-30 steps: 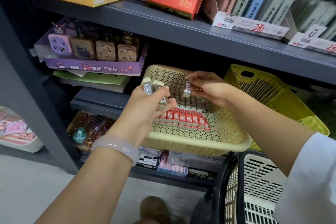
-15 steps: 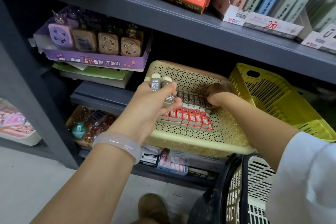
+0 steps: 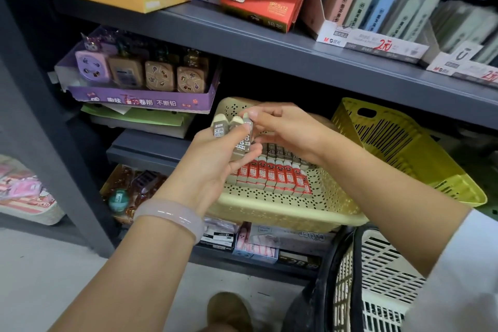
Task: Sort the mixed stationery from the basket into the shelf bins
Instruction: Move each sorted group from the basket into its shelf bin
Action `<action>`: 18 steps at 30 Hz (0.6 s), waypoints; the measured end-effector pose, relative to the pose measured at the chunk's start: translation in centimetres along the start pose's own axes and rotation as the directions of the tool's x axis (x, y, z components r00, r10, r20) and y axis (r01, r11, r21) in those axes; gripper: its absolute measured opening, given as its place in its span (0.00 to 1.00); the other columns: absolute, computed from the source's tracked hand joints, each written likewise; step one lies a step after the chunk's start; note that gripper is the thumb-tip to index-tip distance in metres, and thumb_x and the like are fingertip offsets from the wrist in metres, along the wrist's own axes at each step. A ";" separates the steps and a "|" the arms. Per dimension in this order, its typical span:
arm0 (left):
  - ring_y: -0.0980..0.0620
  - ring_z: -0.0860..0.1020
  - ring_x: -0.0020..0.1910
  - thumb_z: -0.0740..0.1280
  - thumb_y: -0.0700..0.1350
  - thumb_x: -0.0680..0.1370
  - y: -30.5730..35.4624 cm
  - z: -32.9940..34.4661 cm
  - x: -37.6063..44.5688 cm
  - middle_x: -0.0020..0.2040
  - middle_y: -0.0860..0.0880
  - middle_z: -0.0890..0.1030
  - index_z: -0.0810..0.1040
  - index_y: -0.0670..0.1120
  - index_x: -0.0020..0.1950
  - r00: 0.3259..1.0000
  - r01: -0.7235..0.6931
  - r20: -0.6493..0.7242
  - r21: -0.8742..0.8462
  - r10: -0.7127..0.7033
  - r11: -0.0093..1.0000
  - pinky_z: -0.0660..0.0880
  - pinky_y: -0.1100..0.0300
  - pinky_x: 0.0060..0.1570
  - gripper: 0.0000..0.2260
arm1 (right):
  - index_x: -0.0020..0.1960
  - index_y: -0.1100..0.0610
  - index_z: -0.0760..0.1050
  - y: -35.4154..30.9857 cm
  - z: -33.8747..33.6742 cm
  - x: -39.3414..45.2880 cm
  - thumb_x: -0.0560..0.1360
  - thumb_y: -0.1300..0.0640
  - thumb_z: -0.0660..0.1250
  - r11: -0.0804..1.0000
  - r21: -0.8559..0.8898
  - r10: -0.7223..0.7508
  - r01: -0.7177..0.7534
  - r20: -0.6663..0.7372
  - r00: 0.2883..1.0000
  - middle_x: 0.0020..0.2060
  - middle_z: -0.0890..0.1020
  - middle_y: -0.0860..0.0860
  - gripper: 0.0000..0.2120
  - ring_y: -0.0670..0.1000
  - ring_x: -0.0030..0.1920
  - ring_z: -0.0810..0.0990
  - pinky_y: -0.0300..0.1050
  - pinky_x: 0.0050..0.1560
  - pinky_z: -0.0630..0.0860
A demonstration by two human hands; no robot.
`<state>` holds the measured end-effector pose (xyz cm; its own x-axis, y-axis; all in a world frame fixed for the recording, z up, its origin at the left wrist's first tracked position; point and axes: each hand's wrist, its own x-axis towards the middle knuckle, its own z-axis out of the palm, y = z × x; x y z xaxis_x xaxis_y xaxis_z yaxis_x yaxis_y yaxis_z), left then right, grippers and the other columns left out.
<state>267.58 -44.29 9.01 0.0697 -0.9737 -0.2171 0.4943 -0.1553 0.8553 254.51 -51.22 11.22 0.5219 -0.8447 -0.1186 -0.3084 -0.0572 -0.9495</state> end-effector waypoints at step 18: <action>0.52 0.76 0.34 0.66 0.39 0.76 2.9 -4.3 0.6 0.41 0.43 0.76 0.76 0.41 0.42 0.970 -0.057 -0.241 -0.086 0.035 0.995 0.78 0.65 0.31 0.04 | 0.55 0.65 0.75 3.6 2.3 7.7 0.76 0.62 0.64 0.959 -0.044 0.236 -0.282 -0.428 0.872 0.50 0.80 0.60 0.10 0.48 0.38 0.78 0.38 0.47 0.79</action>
<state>272.74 -44.64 9.30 0.2934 -0.9097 -0.2939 0.5624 -0.0844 0.8225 259.26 -56.65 6.22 0.0415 -0.9782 -0.2035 -0.4777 0.1594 -0.8639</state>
